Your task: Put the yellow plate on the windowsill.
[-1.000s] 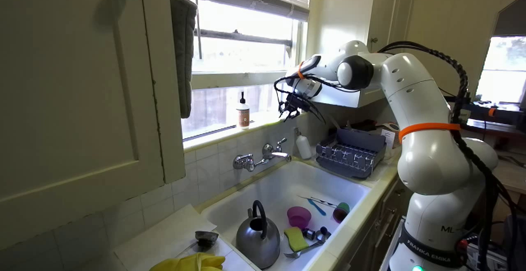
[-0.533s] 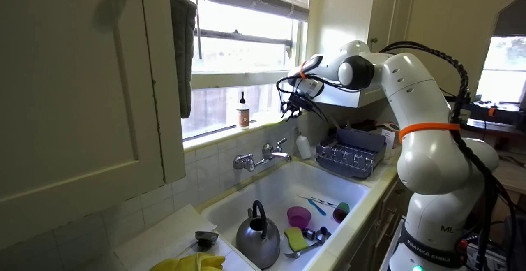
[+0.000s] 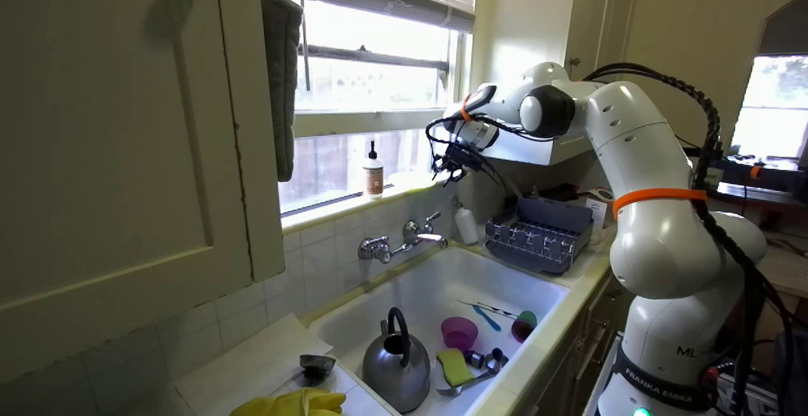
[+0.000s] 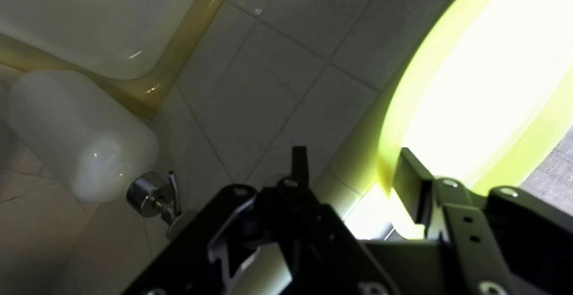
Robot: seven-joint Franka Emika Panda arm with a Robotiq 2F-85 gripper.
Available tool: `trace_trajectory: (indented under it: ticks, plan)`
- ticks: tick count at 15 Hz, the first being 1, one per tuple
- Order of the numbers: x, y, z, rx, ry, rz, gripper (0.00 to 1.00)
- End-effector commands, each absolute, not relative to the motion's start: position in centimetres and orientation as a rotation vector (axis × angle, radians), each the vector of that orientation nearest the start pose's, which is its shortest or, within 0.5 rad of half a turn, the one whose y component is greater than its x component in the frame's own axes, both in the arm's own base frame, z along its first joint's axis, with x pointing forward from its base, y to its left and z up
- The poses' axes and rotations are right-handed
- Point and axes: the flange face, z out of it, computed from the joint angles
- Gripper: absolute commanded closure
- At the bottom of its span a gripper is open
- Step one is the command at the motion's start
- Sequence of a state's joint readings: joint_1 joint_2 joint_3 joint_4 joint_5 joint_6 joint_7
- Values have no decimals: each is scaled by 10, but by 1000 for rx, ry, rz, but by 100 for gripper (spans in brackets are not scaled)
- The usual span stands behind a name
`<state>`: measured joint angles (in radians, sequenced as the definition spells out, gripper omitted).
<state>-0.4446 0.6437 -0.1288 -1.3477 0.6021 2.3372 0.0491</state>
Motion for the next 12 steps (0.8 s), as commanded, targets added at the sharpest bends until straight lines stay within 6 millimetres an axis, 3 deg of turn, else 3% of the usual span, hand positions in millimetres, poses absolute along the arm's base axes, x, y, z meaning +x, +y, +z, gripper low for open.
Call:
trace_trajectory:
  ticks: [1,3,7,12]
  plan:
    - [648,-385,390,-2477,1207,-599,32]
    - [647,-385,391,-2478,1201,-603,32]
    - [647,-383,395,-2457,1166,-608,2]
    - [643,-383,402,-2458,1107,-624,0]
